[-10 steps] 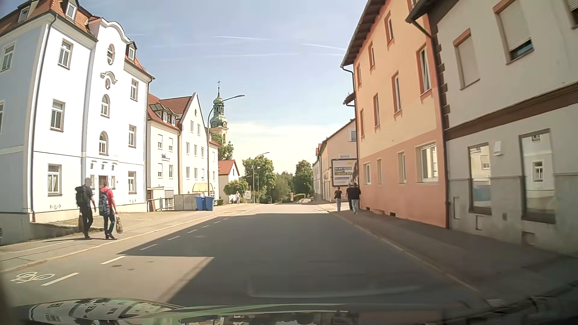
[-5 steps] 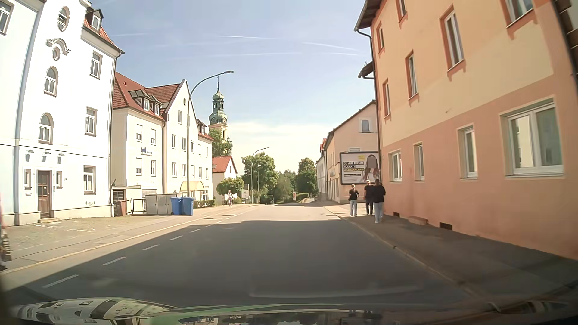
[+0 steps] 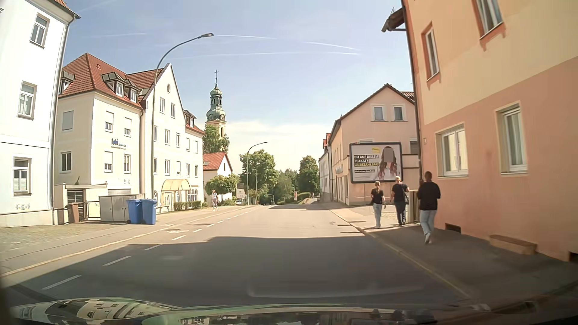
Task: Follow the waypoints while adhering to traffic rules and regulations
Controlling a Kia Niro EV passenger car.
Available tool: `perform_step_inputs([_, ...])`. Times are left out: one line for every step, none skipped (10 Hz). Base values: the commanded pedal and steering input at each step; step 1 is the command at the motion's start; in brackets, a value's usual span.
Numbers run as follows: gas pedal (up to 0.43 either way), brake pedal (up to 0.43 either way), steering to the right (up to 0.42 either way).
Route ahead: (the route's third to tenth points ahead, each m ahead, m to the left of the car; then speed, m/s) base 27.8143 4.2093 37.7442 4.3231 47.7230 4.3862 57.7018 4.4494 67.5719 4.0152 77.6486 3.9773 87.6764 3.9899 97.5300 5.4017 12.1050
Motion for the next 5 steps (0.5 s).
perform_step_inputs([0.067,0.0,-0.005])
perform_step_inputs([0.067,0.0,-0.005])
perform_step_inputs([0.067,0.0,-0.004])
perform_step_inputs([0.067,0.0,-0.003])
perform_step_inputs([0.067,0.0,-0.002])
